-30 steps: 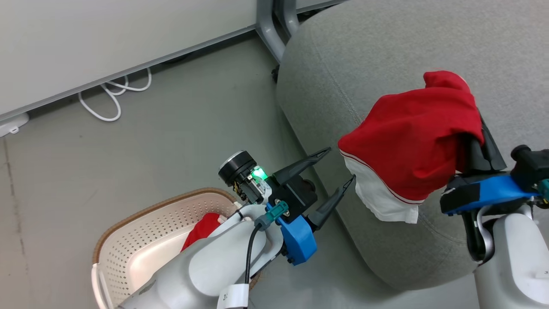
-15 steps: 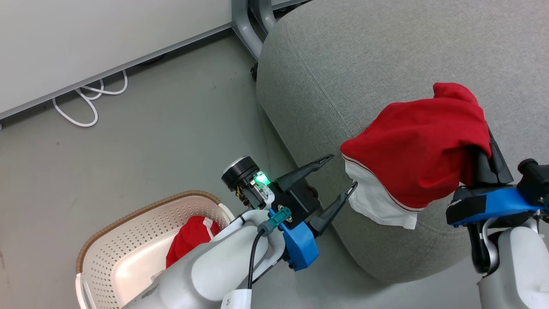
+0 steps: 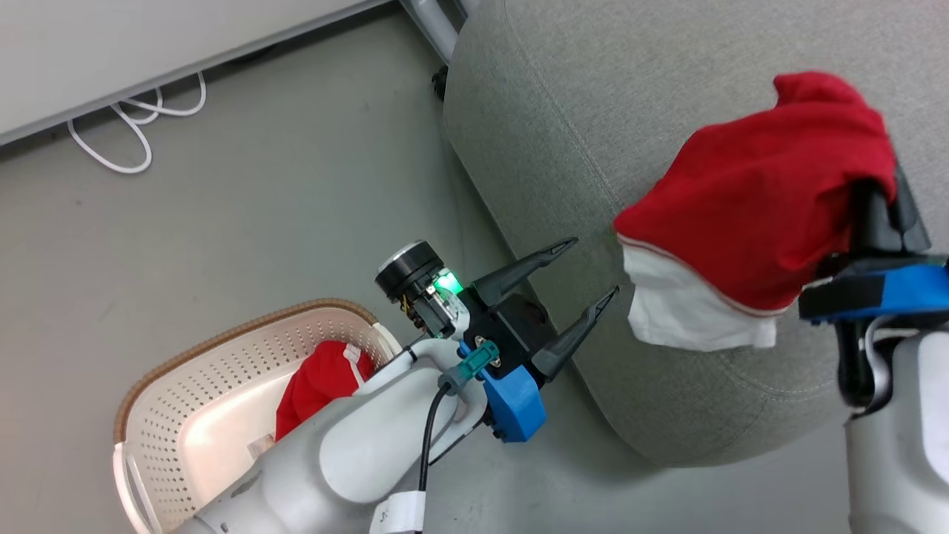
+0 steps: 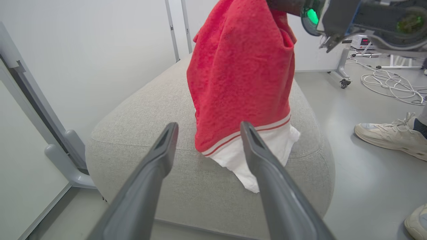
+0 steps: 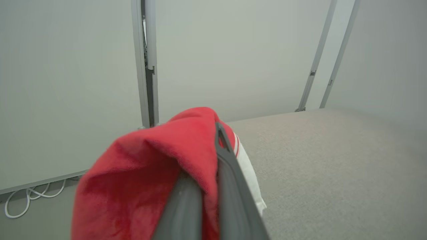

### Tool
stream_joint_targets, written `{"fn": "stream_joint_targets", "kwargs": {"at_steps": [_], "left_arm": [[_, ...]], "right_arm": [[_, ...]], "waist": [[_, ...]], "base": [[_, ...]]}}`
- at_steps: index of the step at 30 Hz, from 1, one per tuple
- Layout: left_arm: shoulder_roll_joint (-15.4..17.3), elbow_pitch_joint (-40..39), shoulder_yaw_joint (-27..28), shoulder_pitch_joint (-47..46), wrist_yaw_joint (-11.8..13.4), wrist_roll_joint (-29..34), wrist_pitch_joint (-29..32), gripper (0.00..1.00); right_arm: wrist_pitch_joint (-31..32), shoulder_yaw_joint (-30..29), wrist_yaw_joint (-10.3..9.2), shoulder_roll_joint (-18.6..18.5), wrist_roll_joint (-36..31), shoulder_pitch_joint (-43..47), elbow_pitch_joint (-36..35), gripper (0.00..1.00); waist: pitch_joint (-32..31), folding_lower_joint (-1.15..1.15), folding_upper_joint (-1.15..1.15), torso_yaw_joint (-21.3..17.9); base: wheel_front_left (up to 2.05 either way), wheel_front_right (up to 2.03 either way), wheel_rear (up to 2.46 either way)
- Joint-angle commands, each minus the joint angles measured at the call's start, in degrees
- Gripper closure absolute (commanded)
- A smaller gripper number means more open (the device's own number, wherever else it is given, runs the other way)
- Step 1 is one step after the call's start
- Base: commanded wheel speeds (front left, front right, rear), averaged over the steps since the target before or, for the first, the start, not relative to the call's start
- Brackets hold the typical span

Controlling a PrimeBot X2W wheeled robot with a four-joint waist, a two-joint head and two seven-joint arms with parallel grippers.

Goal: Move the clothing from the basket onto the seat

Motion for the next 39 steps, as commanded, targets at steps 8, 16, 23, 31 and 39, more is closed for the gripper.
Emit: {"fn": "stream_joint_targets", "kwargs": {"at_steps": [8, 16, 23, 31, 39], "left_arm": [[3.74, -2.8, 0.45, -6.47, 0.4, 2.89, 1.32, 0.0], [8.28, -8.43, 1.1, -12.31, 1.3, 5.66, 4.54, 0.0], [12.21, -13.78, 1.31, -14.15, 2.1, 7.01, 7.47, 0.0], [13.49, -17.36, 0.7, -14.56, 2.53, 7.38, 9.41, 0.0], [13.58, -17.66, 0.35, -14.41, 2.75, 6.83, 9.16, 0.0]], "right_arm": [[-0.26, -5.05, 0.03, -5.23, 1.28, -15.01, -3.47, 1.0], [-0.25, -13.17, 0.0, -14.72, 1.93, -28.27, -1.75, 1.0], [-0.26, -18.38, 0.01, -18.2, 0.43, -31.35, 6.68, 1.0], [-0.24, -20.96, 0.01, -12.4, -1.92, -27.42, 16.47, 1.0], [-0.24, -20.73, 0.01, -8.74, -2.79, -24.19, 20.57, 0.63]], "waist": [[12.51, 0.0, 0.0, 1.25], [23.08, 0.0, 0.0, 1.99], [29.4, 0.0, 0.0, 1.89], [31.38, 0.0, 0.0, 1.92], [30.71, 0.0, 0.0, 2.09]], "base": [[0.0, 0.0, 0.0], [0.0, 0.0, 0.0], [0.0, 0.0, 0.0], [0.0, 0.0, 0.0], [0.0, 0.0, 0.0]]}}
